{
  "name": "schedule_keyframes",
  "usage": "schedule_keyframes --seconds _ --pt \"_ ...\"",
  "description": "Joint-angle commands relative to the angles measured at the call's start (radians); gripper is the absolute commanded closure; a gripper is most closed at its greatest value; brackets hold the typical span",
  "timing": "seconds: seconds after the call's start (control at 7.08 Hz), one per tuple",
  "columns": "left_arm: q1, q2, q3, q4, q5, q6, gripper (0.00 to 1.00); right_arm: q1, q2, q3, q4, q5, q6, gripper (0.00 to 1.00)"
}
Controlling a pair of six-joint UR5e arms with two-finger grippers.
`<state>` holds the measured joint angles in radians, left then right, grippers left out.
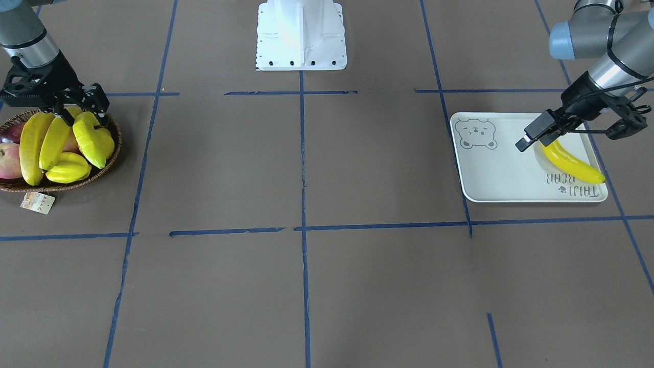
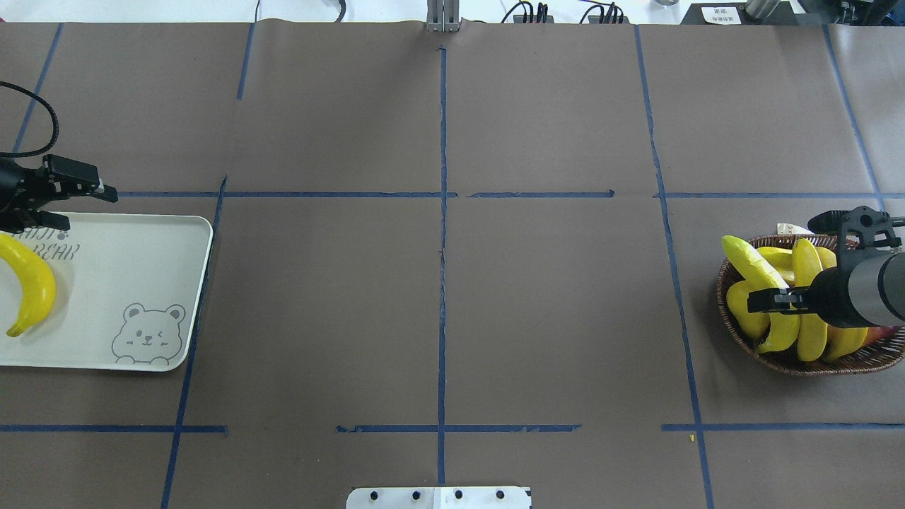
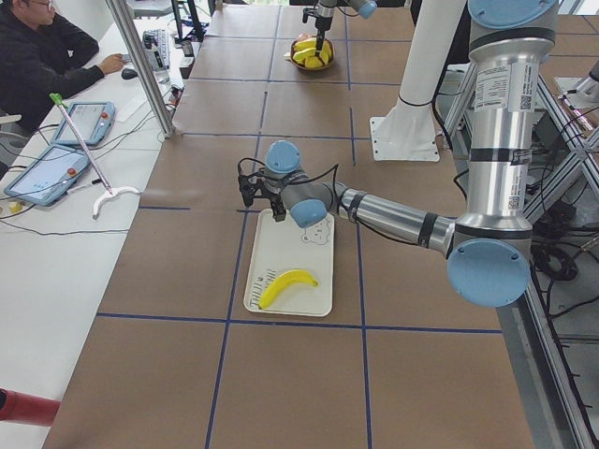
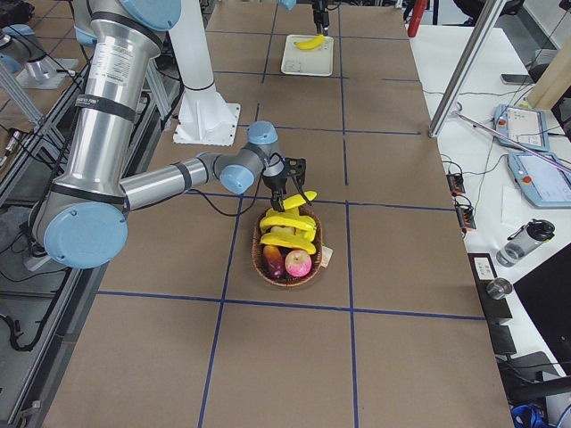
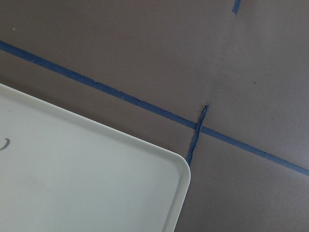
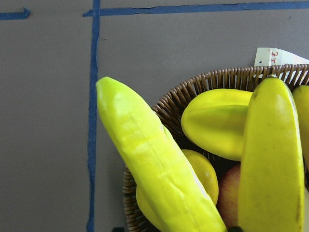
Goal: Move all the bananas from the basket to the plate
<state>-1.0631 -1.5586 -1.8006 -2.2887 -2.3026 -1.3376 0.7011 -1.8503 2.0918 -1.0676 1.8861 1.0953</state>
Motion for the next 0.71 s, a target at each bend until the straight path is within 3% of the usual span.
schedule_keyframes --seconds 0.0,0.42,0.56 --pt "0.0 0.0 0.0 0.0 0.0 0.0 0.0 0.003 -0.003 -0.001 0.0 0.002 0.0 0.24" --pt "0.0 0.0 -0.006 0.0 0.0 0.0 0.0 0.003 -0.003 -0.018 0.0 0.002 0.0 0.25" --pt "0.0 0.002 -0.008 0.0 -0.003 0.0 0.0 0.003 0.002 -0.022 0.0 0.004 0.0 0.31"
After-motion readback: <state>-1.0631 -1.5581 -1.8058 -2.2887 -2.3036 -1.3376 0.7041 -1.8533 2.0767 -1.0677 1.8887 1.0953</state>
